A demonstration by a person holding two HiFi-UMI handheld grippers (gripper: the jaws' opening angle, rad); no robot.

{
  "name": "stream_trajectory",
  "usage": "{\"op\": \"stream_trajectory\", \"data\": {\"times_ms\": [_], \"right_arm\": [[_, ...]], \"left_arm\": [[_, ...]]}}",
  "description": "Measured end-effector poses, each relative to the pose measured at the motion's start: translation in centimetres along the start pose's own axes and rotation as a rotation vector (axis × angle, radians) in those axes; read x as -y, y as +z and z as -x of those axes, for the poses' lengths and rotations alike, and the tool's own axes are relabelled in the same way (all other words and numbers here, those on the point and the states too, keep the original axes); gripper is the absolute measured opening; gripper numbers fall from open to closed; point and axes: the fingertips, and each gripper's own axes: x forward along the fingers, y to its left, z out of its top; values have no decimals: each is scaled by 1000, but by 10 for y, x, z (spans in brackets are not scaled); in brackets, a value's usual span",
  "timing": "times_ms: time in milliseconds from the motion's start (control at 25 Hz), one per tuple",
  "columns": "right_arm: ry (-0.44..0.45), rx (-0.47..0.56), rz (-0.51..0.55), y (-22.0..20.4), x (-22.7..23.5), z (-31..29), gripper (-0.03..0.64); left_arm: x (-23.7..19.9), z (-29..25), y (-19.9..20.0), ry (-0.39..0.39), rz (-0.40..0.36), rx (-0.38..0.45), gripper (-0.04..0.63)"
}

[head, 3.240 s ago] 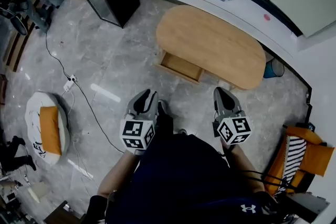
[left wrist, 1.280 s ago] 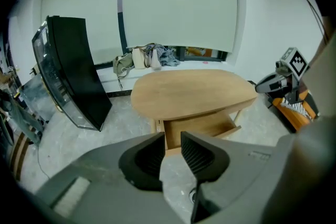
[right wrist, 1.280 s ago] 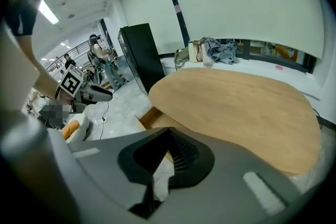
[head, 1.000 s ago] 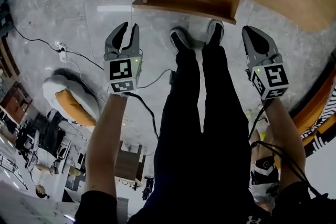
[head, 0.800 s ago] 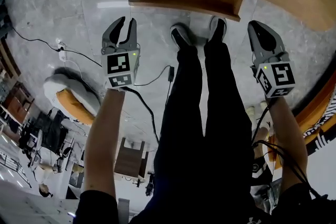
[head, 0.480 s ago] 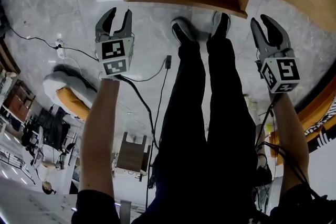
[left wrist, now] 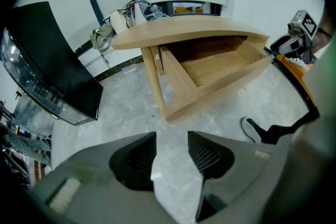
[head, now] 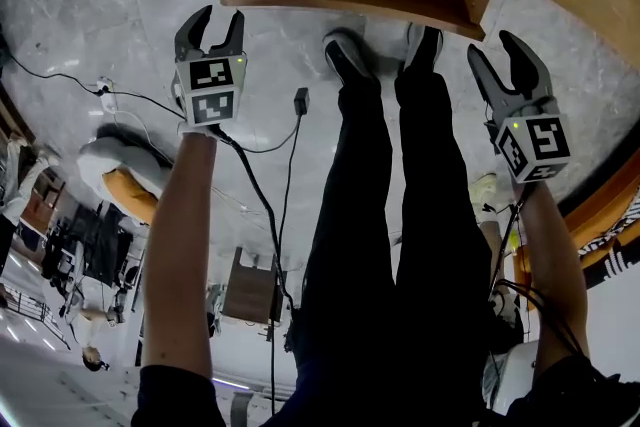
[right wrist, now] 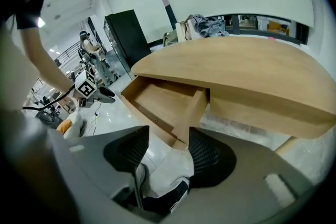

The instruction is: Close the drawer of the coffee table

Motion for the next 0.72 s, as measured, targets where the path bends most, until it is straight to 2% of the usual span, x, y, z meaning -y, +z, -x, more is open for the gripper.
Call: {"op": "stream_trajectory", "data": {"times_ms": [160, 320, 440, 600, 720], "right_arm": [[12, -15, 0, -17, -5, -13, 278], [-31, -76, 76, -43, -3, -34, 286], [-77, -106, 113, -55, 5, -46, 262], [-105, -95, 31, -55, 17, -52, 191], [-90, -85, -23, -54, 17, -57, 151]], "left_arm": [[5, -16, 3, -20, -4, 0, 195], [5, -27, 5, -18, 18, 8, 195], [2, -28, 11, 0, 42, 32, 195], [5, -28, 18, -11, 69, 39, 195], [8, -30, 20, -27, 104, 40, 193]]}}
